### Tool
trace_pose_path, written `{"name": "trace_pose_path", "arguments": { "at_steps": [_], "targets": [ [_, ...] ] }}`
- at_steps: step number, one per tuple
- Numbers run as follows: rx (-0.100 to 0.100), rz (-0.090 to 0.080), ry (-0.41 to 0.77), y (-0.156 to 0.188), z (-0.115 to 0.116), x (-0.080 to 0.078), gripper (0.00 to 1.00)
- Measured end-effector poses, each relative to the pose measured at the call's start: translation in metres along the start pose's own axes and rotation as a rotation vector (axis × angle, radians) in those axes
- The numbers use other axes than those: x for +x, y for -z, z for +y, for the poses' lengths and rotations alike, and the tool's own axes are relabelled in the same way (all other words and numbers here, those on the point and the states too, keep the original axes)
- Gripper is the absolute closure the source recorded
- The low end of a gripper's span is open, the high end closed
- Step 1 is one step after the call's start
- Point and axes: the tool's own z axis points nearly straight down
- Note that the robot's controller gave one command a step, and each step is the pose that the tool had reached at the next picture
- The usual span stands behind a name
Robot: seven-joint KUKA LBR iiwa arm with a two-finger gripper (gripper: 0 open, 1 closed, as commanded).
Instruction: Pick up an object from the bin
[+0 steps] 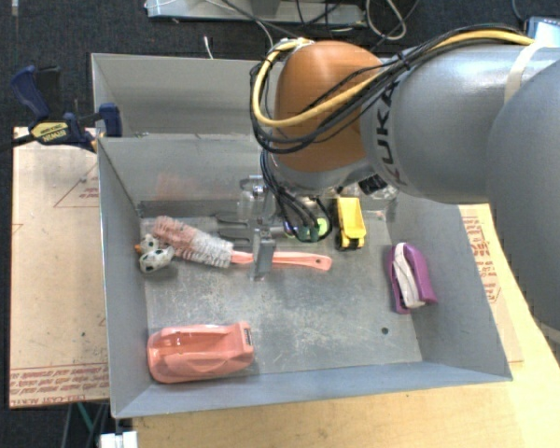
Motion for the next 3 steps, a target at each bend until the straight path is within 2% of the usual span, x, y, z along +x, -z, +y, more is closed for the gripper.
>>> {"name": "trace_pose_path", "arguments": {
  "at_steps": [1, 2, 3],
  "targets": [
    [-0.001, -0.006, 0.053, -0.018, 0.011, 0.003, 0.00],
    [-0.005, -0.012, 0.031, -0.116, 0.031, -0.017, 1.00],
    [-0.005, -0.012, 0.030, -0.116, 0.031, -0.017, 1.00]
  ]
}}
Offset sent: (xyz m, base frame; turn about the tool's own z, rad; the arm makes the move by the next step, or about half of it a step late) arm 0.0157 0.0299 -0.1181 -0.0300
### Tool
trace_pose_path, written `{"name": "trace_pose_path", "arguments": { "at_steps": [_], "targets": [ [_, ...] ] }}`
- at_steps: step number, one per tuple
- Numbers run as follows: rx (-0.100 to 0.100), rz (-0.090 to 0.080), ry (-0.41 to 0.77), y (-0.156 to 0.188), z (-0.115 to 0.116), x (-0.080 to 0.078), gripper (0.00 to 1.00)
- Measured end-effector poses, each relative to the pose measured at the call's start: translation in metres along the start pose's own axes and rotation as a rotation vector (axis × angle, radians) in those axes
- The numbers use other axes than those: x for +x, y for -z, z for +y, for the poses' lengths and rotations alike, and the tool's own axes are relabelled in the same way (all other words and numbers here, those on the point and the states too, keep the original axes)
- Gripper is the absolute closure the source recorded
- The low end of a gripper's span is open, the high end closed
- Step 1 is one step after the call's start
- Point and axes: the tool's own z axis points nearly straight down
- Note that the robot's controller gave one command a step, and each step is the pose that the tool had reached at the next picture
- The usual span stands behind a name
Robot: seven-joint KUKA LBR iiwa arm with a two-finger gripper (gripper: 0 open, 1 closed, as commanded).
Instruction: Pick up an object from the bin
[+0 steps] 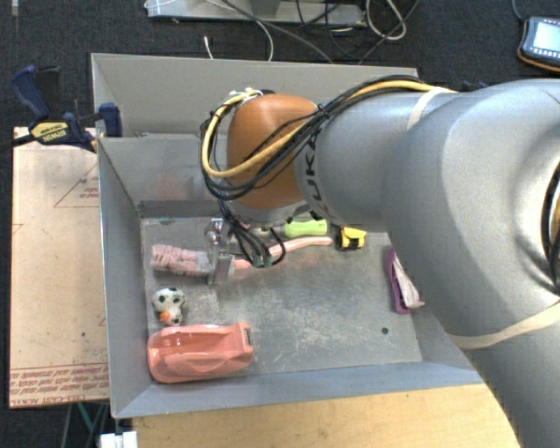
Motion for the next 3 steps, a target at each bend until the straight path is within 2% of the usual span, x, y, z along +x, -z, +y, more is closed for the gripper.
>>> {"name": "trace_pose_path", "arguments": {
  "at_steps": [1, 2, 3],
  "targets": [
    [-0.002, -0.010, 0.014, 0.088, 0.001, -0.006, 1.00],
    [0.000, 0.004, 0.015, 0.092, 0.003, 0.001, 1.00],
    [0.002, 0.015, 0.015, 0.105, 0.004, 0.001, 1.00]
  ]
}}
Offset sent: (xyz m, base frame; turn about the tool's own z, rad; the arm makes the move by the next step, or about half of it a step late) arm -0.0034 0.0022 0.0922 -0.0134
